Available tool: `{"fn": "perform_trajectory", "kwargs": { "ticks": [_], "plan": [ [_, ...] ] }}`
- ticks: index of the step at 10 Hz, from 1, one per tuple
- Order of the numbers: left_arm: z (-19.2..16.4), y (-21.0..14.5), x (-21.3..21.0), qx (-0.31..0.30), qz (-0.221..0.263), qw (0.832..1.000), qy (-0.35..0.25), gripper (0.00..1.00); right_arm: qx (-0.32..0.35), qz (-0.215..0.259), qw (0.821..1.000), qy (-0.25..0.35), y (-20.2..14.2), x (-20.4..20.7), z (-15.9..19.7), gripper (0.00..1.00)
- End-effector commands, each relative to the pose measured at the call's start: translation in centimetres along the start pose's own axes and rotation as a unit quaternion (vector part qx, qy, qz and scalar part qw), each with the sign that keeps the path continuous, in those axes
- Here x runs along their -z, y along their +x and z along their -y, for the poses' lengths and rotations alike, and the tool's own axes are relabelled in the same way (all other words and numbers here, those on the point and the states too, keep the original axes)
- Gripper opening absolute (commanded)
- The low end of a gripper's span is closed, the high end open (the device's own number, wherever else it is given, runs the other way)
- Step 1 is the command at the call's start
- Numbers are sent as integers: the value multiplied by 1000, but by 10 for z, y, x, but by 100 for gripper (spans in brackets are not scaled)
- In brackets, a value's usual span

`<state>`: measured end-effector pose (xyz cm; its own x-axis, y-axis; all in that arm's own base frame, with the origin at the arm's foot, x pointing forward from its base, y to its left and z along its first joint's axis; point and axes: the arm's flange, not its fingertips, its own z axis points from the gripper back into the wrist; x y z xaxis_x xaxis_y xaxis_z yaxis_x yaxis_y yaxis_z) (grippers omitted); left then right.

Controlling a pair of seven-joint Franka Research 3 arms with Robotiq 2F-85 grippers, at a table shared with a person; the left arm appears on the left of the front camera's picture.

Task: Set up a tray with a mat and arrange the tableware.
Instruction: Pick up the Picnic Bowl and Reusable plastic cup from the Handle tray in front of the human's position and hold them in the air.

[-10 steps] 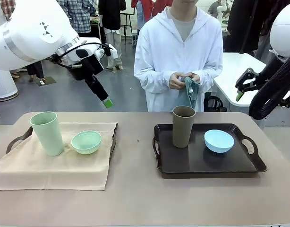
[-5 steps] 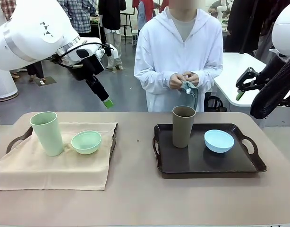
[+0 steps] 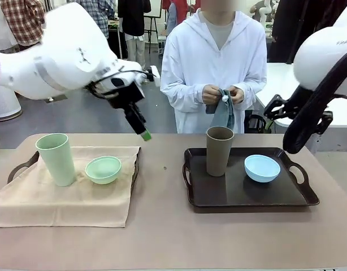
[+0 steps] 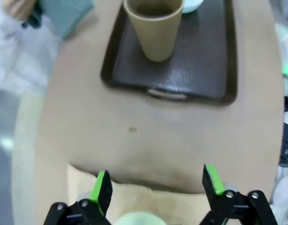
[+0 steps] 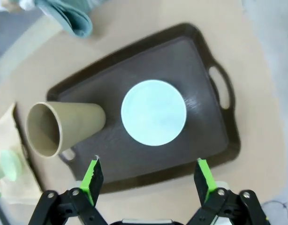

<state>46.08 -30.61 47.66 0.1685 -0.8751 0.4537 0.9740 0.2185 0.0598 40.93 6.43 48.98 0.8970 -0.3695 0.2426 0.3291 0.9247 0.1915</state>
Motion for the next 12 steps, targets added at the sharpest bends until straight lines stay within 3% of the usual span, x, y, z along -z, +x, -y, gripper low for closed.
{"fn": "perform_trajectory", "kwargs": {
  "ticks": [1, 7, 12],
  "plan": [
    [-3, 6, 29, 53, 72, 996, 12, 100, -7, 10, 1000, -23, 2, 24, 10, 100],
    [-10, 24, 108, 70, 166, 983, -38, 100, -67, -24, 997, -29, 3, 87, 4, 100],
    [-35, 29, 137, 65, 180, 973, -129, 100, -63, -62, 996, -29, 12, 107, 10, 100]
  ]
}}
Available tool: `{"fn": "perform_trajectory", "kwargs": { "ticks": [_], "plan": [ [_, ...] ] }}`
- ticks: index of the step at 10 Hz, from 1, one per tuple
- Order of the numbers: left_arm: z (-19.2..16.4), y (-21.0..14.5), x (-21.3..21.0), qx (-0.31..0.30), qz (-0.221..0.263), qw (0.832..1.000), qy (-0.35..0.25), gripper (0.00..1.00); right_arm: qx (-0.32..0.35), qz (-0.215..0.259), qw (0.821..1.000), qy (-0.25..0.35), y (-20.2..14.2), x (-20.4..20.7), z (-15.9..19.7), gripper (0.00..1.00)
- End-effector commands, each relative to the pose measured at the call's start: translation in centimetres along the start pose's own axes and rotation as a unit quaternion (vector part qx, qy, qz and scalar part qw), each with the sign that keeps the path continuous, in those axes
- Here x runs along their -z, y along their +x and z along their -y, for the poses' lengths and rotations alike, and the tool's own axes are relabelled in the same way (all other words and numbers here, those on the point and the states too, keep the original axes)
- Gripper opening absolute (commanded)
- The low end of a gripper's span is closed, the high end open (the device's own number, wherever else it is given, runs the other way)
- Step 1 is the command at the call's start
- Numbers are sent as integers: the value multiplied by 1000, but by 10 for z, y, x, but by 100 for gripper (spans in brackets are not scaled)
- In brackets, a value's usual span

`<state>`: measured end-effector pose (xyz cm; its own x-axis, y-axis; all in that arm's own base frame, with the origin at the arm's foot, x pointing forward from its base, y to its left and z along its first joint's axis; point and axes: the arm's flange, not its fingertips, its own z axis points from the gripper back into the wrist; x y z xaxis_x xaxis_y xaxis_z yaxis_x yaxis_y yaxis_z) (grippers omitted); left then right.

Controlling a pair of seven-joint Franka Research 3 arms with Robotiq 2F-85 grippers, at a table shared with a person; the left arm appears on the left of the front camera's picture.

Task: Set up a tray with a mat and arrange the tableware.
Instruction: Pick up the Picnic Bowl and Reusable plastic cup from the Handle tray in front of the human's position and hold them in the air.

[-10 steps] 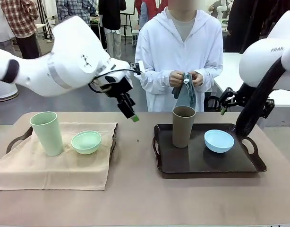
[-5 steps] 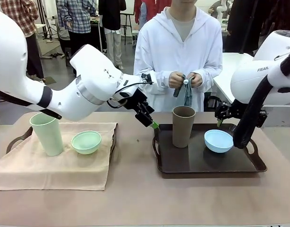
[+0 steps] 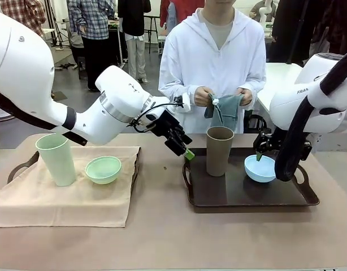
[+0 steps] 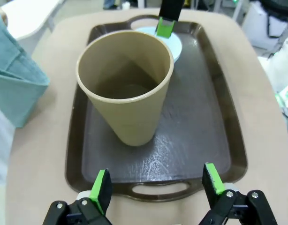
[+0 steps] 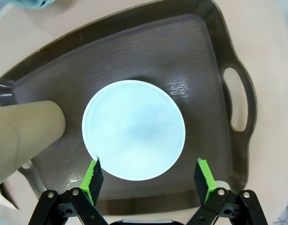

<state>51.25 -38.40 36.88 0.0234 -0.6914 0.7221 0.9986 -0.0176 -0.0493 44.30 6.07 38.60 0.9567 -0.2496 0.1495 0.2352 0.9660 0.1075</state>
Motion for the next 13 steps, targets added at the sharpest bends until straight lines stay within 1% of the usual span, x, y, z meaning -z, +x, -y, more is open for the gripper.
{"fn": "perform_trajectory", "kwargs": {
  "ticks": [1, 4, 5, 9, 10, 11, 13],
  "plan": [
    [-13, -2, 1, -6, 18, 1000, -17, 100, -1, -10, 1000, 2, 9, -1, 2, 100],
    [-17, 1, -7, -29, 20, 999, -7, 100, 5, -19, 1000, 4, 9, -7, 4, 100],
    [-15, -3, 0, -10, 11, 1000, -12, 100, 9, -5, 1000, 1, 6, -2, 8, 100],
    [-17, -1, 0, -13, 12, 1000, -11, 100, 11, -8, 1000, 1, 7, -4, 9, 100],
    [-13, -1, -2, 13, 9, 1000, -7, 100, 13, 6, 1000, -16, 6, -3, 11, 100],
    [-14, -3, -1, 26, 18, 999, -8, 100, 7, 7, 1000, -19, 5, 1, 14, 100],
    [-16, -4, 9, 64, 17, 998, -20, 100, -16, 5, 999, -30, 5, 9, 19, 100]
  ]
}}
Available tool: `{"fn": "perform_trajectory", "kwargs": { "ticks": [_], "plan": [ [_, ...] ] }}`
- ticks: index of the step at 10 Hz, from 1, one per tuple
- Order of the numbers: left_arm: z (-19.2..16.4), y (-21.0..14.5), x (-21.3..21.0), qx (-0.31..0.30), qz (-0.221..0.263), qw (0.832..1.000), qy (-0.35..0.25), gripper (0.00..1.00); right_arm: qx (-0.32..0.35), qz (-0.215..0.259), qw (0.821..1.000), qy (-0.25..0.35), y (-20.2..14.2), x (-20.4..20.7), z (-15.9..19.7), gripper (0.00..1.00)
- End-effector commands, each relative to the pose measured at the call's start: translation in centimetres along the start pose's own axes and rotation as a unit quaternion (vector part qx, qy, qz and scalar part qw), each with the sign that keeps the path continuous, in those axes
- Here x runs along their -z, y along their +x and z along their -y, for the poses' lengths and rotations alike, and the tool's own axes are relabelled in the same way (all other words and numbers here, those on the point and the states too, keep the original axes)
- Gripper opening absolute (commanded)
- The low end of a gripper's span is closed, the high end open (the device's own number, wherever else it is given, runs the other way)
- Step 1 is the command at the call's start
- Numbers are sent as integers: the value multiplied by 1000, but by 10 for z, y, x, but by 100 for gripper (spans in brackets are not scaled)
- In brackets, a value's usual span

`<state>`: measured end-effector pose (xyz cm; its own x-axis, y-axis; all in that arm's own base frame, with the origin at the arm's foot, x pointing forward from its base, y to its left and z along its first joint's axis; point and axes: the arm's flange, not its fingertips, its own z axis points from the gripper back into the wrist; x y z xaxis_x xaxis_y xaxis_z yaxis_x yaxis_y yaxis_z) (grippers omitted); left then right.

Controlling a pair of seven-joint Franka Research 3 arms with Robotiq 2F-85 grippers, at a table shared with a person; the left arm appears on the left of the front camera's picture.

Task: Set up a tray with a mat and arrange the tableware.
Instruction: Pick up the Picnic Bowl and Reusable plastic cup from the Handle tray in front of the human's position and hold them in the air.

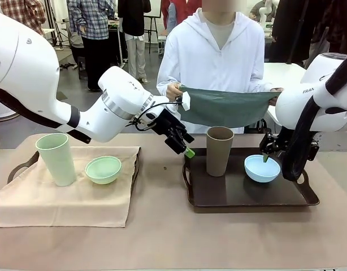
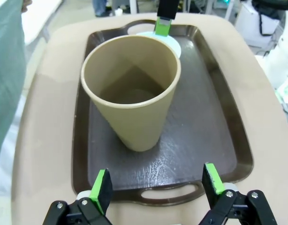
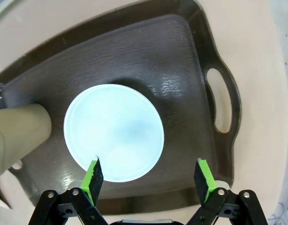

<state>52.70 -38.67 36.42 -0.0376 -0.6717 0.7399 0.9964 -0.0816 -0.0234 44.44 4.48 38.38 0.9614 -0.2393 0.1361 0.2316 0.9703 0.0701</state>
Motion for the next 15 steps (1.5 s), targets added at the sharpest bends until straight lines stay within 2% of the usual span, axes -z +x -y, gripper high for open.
{"fn": "perform_trajectory", "kwargs": {
  "ticks": [1, 3, 5, 7, 15],
  "plan": [
    [-6, -6, 14, 45, 10, 999, -16, 100, -30, 11, 999, -13, 1, 12, 5, 100],
    [-17, -14, 34, 61, 28, 997, -35, 100, -57, 1, 998, -12, 5, 22, 4, 100],
    [-26, -14, 48, 42, 34, 998, -21, 100, -73, -7, 997, -12, 10, 30, 3, 100],
    [-31, -10, 59, 36, 49, 998, -15, 100, -76, -16, 997, -12, 14, 39, 3, 100],
    [-29, -3, 80, 45, 56, 997, -35, 100, -62, -26, 997, 30, 24, 46, -5, 100]
  ]
}}
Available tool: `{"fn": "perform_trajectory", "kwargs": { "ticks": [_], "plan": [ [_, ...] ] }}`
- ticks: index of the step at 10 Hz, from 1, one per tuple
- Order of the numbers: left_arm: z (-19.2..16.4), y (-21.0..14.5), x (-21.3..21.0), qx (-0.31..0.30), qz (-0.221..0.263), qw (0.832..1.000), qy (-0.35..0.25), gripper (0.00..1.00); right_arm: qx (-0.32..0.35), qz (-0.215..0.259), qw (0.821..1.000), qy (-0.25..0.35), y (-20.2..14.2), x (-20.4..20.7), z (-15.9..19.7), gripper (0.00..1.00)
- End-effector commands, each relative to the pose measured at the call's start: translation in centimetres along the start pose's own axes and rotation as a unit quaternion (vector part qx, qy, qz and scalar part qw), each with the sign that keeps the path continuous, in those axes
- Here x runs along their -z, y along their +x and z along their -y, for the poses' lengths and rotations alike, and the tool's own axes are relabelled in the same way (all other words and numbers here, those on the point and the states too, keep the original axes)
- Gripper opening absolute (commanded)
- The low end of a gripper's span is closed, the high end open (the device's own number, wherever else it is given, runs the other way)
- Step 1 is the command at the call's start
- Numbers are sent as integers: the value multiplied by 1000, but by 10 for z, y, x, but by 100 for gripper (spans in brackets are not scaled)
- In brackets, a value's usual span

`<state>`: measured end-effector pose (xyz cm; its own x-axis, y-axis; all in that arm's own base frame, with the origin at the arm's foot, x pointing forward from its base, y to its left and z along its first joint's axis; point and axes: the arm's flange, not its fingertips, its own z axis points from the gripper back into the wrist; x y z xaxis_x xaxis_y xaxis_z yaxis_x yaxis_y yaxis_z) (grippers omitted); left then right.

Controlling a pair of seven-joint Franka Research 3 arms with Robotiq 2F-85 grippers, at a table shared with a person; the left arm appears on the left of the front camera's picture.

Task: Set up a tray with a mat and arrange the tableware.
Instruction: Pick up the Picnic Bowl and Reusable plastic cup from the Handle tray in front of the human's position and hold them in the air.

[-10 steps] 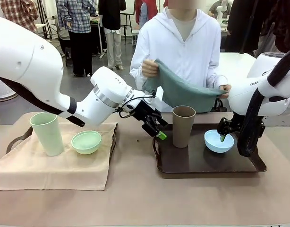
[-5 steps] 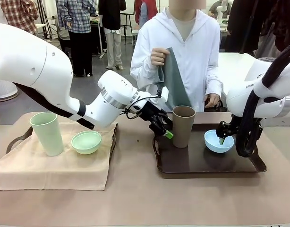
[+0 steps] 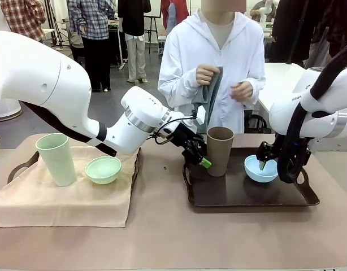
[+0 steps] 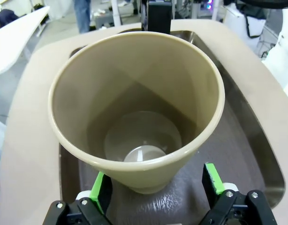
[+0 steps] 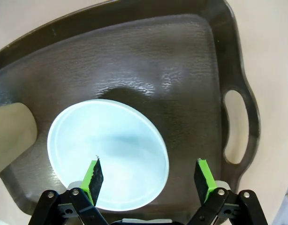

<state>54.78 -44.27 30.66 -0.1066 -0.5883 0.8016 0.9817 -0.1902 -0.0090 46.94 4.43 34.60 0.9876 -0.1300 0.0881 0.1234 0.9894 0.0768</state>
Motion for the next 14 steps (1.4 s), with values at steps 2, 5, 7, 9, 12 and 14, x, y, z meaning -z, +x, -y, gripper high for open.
{"fn": "perform_trajectory", "kwargs": {
  "ticks": [2, 5, 7, 9, 12, 14],
  "plan": [
    [-3, 5, 6, 13, 13, 1000, -3, 100, -11, 1, 1000, 23, 7, 7, -6, 100],
    [-6, 9, 16, 22, 27, 999, -16, 100, -8, -6, 1000, 27, 12, 12, -7, 100],
    [-10, 12, 24, 30, 36, 999, -20, 100, -8, -8, 999, 30, 13, 14, -6, 100],
    [-13, 14, 33, 33, 39, 998, -27, 100, -8, -10, 999, 34, 14, 15, -4, 100],
    [-18, 14, 43, 25, 57, 998, -15, 100, -12, -13, 999, 38, 15, 17, -2, 100],
    [-20, 13, 38, 20, 63, 998, -13, 43, -22, -16, 999, 43, 14, 17, -1, 40]
  ]
}}
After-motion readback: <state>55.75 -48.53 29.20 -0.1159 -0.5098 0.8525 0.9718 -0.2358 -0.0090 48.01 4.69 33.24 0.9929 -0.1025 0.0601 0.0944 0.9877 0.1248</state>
